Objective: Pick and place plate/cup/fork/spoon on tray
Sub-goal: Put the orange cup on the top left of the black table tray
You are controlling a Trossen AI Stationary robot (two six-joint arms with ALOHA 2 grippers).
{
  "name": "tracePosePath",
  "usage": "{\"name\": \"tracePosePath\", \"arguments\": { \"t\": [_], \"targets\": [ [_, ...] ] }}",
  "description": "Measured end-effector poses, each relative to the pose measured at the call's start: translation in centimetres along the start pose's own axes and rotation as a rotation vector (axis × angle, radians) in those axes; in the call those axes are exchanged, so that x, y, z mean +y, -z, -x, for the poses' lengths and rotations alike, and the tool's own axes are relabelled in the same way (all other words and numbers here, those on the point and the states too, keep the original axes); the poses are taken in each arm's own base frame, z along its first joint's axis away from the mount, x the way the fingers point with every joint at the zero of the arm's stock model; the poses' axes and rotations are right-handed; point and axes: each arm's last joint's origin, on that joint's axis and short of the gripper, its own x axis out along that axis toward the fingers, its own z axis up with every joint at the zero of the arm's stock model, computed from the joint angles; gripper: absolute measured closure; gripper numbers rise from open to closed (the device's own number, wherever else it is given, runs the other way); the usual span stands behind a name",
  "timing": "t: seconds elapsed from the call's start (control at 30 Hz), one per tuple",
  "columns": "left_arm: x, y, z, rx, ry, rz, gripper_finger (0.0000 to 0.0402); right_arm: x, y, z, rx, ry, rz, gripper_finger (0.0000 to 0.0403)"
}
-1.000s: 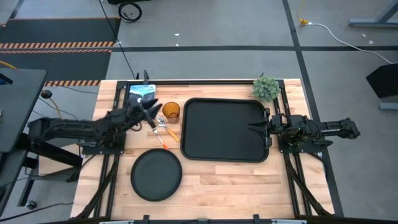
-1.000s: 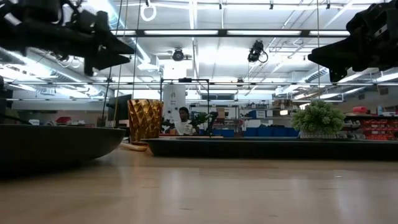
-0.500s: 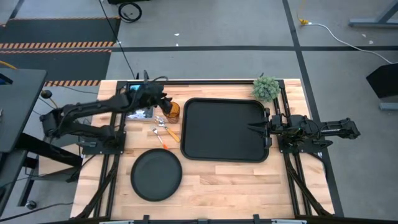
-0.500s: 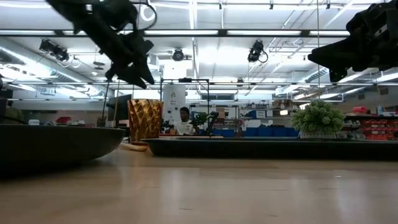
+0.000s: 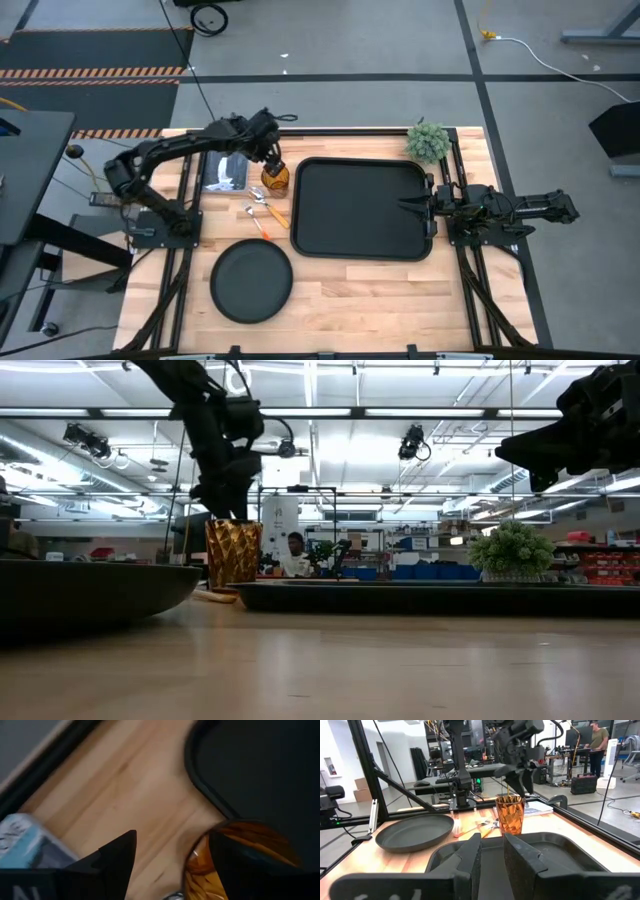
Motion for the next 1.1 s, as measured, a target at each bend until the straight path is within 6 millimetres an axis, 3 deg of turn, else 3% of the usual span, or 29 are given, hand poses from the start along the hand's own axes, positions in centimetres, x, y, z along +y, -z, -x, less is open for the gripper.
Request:
{"name": "tracePosePath", "arguments": {
  "t": [0.23, 0.53, 1.1],
  "targets": [
    [-0.1, 0.0, -0.2, 0.045, 0.019, -0.070, 0.0158, 0.0, 0.0, 0.0, 0.000, 0.000, 0.000, 0.0315],
    [0.0, 1.3, -1.0, 0.119, 0.013, -0.099, 0.0205, 0.0, 0.0, 0.0, 0.000, 0.000, 0.000, 0.0315],
    [0.2, 1.3, -1.0, 0.109, -0.053, -0.007, 0.0385, 0.0, 0.0, 0.0, 0.000, 0.000, 0.000, 0.0315]
  ]
}}
